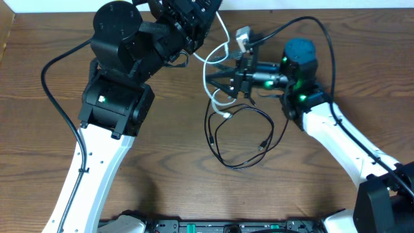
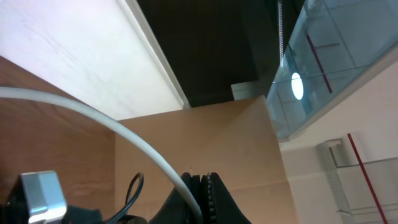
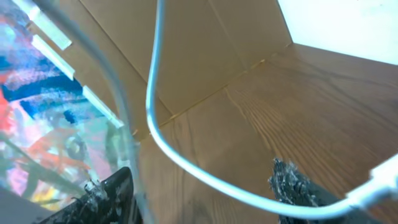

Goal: Untangle cables

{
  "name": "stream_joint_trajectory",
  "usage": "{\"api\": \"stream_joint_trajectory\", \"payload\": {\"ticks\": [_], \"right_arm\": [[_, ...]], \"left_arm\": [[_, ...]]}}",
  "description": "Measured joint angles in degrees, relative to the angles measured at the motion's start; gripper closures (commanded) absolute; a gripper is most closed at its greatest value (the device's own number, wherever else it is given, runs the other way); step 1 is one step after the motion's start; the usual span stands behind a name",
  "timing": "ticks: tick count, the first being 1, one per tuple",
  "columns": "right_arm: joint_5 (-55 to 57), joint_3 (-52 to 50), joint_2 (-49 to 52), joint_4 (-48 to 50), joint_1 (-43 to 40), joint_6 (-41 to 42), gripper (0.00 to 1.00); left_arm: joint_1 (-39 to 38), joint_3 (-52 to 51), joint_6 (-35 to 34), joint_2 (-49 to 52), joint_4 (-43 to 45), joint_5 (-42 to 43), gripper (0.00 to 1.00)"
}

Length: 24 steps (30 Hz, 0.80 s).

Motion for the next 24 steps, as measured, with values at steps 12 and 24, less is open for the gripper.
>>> {"api": "stream_joint_trajectory", "payload": {"ticks": [12, 24], "right_arm": [[0.66, 0.0, 0.0, 1.99, 2.86, 0.68, 0.39], [14.95, 0.0, 0.0, 2.29, 8.72, 3.21, 0.79]], "left_arm": [[0.0, 0.0, -0.13, 0.0, 0.0, -0.02, 0.93], [0.0, 0.0, -0.15, 0.0, -0.02, -0.02, 0.92]]}}
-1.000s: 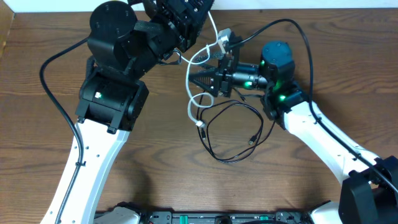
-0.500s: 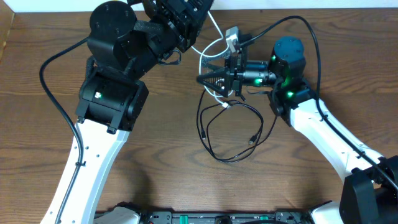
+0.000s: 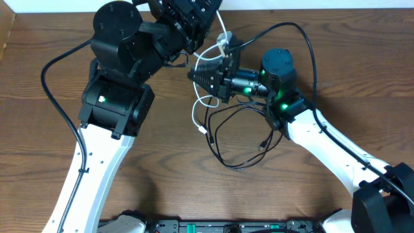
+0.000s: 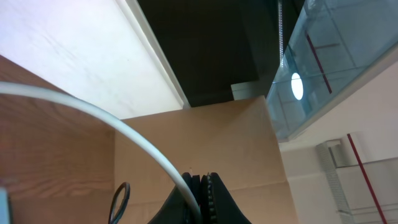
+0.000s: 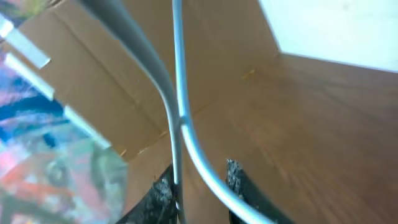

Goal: Untangle cables

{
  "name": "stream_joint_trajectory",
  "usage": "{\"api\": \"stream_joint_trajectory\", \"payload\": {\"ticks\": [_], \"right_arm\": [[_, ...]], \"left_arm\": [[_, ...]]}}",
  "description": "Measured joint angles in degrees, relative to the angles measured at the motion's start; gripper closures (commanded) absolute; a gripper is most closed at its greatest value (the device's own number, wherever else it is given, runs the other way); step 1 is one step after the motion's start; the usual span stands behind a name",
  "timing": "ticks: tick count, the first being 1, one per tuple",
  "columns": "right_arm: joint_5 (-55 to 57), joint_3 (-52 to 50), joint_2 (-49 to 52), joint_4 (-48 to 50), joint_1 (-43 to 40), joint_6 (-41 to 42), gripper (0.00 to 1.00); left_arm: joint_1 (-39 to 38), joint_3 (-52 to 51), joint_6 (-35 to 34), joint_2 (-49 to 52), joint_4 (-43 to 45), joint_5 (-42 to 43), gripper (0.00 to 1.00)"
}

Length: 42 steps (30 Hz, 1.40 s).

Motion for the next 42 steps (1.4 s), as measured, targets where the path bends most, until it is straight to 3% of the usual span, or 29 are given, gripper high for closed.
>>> {"api": "stream_joint_trajectory", "payload": {"ticks": [3, 7, 12, 16, 23, 27, 31, 35, 42], "right_arm": [[1.88, 0.0, 0.0, 0.48, -0.02, 0.31, 0.84], [2.89, 0.0, 0.0, 0.63, 0.0, 1.07, 0.99], [3.5, 0.07, 0.0, -5.62, -0.07, 1.99, 0.99], [4.11, 0.09, 0.0, -17.42, -0.7, 1.95, 0.99], [8.68, -0.11, -2.95, -32.98, -2.12, -0.2, 0.99], [12.2, -0.11, -10.03, -35.45, -2.58, -0.94, 0.99], [14.45, -0.11, -18.27, -36.2, -4.48, -1.16, 0.99], [15.47, 0.52, -23.47, -39.15, -8.74, -0.63, 0.99], [16.31, 15.32, -22.67, -59.39, -17.97, -3.1, 0.99]], "left_arm": [[0.0, 0.0, 0.0, 0.0, 0.0, 0.0, 0.93], [0.0, 0.0, 0.0, 0.0, 0.0, 0.0, 0.92], [0.0, 0.0, 0.85, 0.0, -2.16, -1.25, 0.87], [0.24, 0.0, 6.88, 0.0, -11.1, -8.24, 0.77], [1.2, 0.04, 20.57, 0.59, -29.77, -29.2, 0.57], [1.25, 0.04, 27.56, 1.57, -32.92, -35.36, 0.39], [1.25, 0.04, 34.51, 1.81, -34.75, -37.81, 0.15], [1.25, 0.04, 40.22, 1.81, -37.11, -38.93, 0.1], [1.25, 0.04, 44.89, 1.81, -40.41, -39.43, 0.1]]}}
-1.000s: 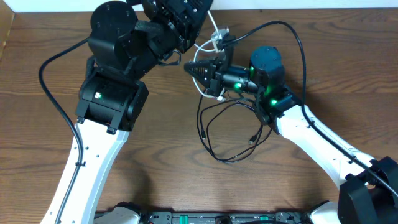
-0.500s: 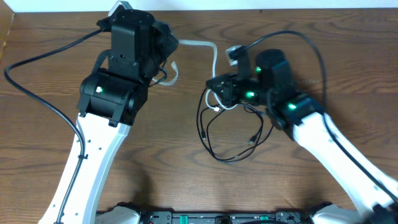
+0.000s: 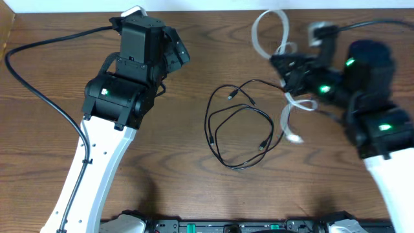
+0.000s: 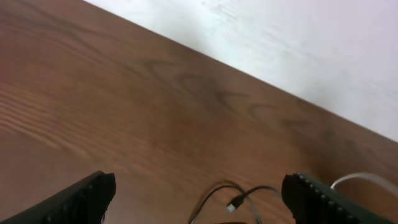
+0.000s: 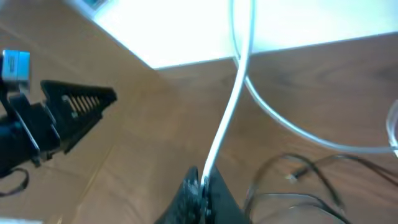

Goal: Untangle cables
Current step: 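Carry the white cable with the right gripper to the back-right table corner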

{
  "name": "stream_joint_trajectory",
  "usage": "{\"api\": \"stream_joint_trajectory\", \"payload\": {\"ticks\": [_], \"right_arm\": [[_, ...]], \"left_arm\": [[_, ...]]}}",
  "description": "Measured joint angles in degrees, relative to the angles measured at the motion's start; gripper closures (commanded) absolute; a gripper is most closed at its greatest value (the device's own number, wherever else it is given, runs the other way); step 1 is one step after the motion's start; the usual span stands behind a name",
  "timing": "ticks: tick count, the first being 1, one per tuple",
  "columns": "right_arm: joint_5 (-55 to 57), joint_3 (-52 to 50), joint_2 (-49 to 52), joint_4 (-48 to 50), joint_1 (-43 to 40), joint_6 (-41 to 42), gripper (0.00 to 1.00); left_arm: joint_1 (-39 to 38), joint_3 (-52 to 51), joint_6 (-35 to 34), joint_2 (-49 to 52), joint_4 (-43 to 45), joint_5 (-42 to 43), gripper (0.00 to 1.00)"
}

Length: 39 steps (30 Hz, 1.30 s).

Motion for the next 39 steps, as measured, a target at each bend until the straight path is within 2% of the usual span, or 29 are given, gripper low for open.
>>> {"api": "stream_joint_trajectory", "payload": {"ticks": [3, 6, 12, 22, 27, 33, 35, 36, 37, 38, 39], "right_arm": [[1.77, 10.91, 2.51, -8.94, -3.82, -3.02, 0.99], [4.81, 20.44, 5.86, -13.7, -8.31, -6.14, 0.99], [8.72, 30.73, 14.8, -14.29, -18.4, -10.32, 0.99], [10.99, 32.61, 33.18, -2.43, -30.03, -12.44, 0.99], [12.46, 32.61, 39.63, 5.49, -31.89, -12.7, 0.99], [20.0, 32.81, 47.6, 17.75, -31.85, -12.74, 0.99], [23.69, 32.85, 51.49, 21.0, -31.82, -12.57, 0.94], [25.62, 32.94, 53.4, 23.17, -31.85, -12.07, 0.87], [27.34, 33.03, 54.9, 23.74, -31.85, -11.43, 0.71], [29.05, 33.03, 56.76, 23.82, -31.85, -10.32, 0.4], [30.16, 33.03, 57.94, 23.85, -31.85, -9.49, 0.13]], "left_arm": [[0.0, 0.0, 0.66, 0.0, -0.87, -0.02, 0.1], [0.0, 0.0, 0.87, 0.0, -1.38, 0.48, 0.09], [0.0, 0.0, 2.16, 0.0, -1.46, 5.33, 0.09], [0.0, 0.0, 3.63, 0.0, -3.52, 9.11, 0.1], [0.0, -0.28, 3.63, 0.0, -3.5, 9.73, 0.1], [0.0, -2.23, 3.63, 0.17, -3.54, 9.77, 0.09], [0.0, -2.6, 3.63, 0.79, -3.52, 9.77, 0.1], [0.0, -2.64, 3.63, 1.22, -3.5, 9.77, 0.1], [0.0, -2.67, 3.63, 1.7, -3.58, 9.79, 0.1], [0.0, -2.67, 3.63, 2.32, -3.5, 9.77, 0.1], [0.0, -2.67, 3.63, 2.89, -3.52, 9.79, 0.1]]}}
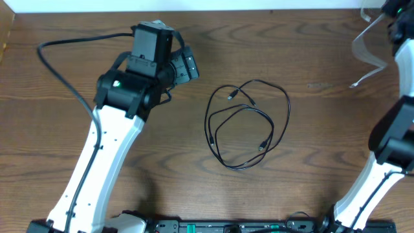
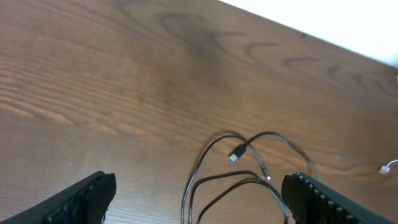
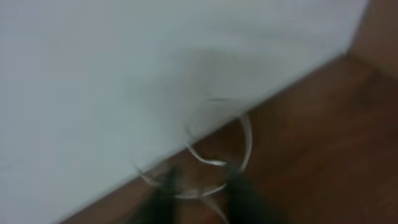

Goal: Untangle cables

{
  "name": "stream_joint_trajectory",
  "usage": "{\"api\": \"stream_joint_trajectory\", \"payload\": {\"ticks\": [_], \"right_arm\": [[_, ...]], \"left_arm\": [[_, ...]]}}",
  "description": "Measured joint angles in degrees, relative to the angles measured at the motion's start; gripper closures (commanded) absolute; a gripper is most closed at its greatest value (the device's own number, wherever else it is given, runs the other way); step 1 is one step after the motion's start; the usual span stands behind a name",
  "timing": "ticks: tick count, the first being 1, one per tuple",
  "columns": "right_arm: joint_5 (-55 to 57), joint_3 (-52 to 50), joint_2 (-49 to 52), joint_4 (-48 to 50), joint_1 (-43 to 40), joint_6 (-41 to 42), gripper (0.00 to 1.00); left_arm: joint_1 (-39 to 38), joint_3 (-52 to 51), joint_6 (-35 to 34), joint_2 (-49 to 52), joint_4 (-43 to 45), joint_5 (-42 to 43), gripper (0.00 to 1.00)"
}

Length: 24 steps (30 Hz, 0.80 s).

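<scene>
A thin black cable (image 1: 247, 124) lies in loose overlapping loops mid-table, both plugs free; the left wrist view shows its far part (image 2: 249, 163). My left gripper (image 1: 186, 67) hovers left of it, open, its fingers (image 2: 87, 198) wide apart and empty. A white cable (image 1: 366, 50) is a blurred streak at the far right edge, apart from the black one. In the blurred right wrist view, my right gripper (image 3: 202, 194) shows two dark fingers apart, with white cable loops (image 3: 219, 154) just beyond them.
The brown wooden table (image 1: 162, 168) ends at a white wall along the back (image 1: 259, 5). My right arm (image 1: 400, 97) stands along the table's right edge. A dark rail (image 1: 226, 226) runs along the front edge.
My right gripper, then shut on the white cable right of the black loops, is now at the far right back corner with fingers apart. The left gripper has moved slightly nearer the black cable.
The left gripper held the white cable up over the tangle while the right gripper stood open beside it, then narrowed on it. Later the left was open and empty, the right shut on the white cable, pulled right. Now white and black cables lie apart.
</scene>
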Motion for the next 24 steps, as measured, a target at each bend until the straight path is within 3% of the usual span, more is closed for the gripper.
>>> {"api": "stream_joint_trajectory", "payload": {"ticks": [1, 6, 14, 24], "right_arm": [[1.09, 0.0, 1.51, -0.35, 0.0, 0.92, 0.01], [3.72, -0.13, 5.6, -3.93, 0.0, 4.11, 0.01], [2.43, -0.13, 2.62, -10.82, -0.02, 5.4, 0.01], [-9.53, 0.33, -20.94, -34.07, -0.02, 2.84, 0.01]], "left_arm": [[0.0, -0.07, 0.0, 0.68, -0.02, 0.0, 0.1], [0.0, -0.11, 0.0, 3.8, 0.02, 0.11, 0.11], [0.0, -0.13, 2.67, 5.53, 1.33, 0.15, 0.11], [-1.42, -0.13, 15.65, 6.12, 1.05, 13.51, 0.12]]}}
